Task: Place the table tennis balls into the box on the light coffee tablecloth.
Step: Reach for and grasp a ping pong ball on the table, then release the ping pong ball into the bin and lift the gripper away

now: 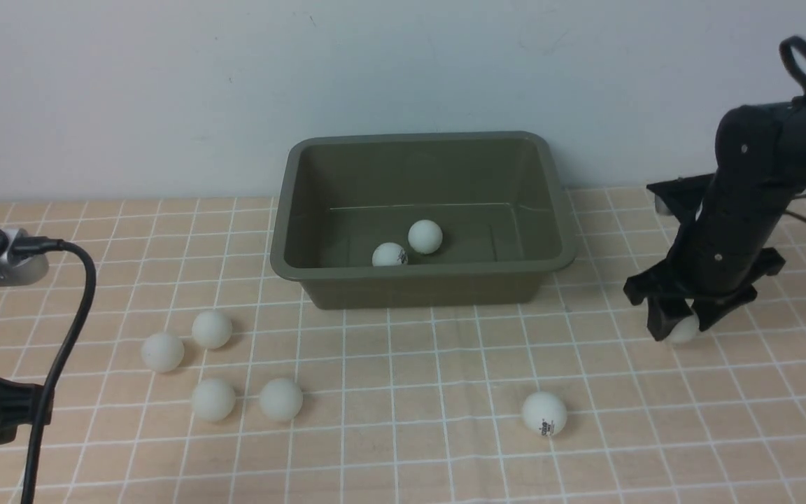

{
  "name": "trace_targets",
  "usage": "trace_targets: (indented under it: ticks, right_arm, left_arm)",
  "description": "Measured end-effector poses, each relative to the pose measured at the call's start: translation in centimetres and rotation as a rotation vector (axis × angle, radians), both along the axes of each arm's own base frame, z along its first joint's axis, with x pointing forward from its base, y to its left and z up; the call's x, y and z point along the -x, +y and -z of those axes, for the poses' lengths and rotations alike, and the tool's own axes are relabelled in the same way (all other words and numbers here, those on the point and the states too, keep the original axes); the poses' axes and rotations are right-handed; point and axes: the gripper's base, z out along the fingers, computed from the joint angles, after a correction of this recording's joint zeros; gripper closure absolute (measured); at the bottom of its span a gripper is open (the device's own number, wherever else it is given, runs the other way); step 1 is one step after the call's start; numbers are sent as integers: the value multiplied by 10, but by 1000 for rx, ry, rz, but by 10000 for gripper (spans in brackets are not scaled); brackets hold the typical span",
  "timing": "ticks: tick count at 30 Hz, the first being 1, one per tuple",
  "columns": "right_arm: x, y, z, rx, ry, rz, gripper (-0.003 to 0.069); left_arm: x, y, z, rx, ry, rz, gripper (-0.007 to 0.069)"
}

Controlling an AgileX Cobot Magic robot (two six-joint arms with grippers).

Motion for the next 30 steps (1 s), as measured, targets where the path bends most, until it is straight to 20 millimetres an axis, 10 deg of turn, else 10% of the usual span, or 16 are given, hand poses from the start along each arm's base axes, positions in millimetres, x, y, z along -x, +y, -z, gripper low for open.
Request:
trace_targets:
  ticks: [14,22,30]
  right_arm:
    - [-33,57,-107,-332,-240,-80,295]
    - [-37,114,-77,-348,-280,-223,295]
    - [-46,125,-50,-338,-289,-247,227]
  left_arm:
    - [0,0,0,0,1,0,693]
    - [0,0,0,0,2,0,693]
    - [0,0,0,0,2,0,693]
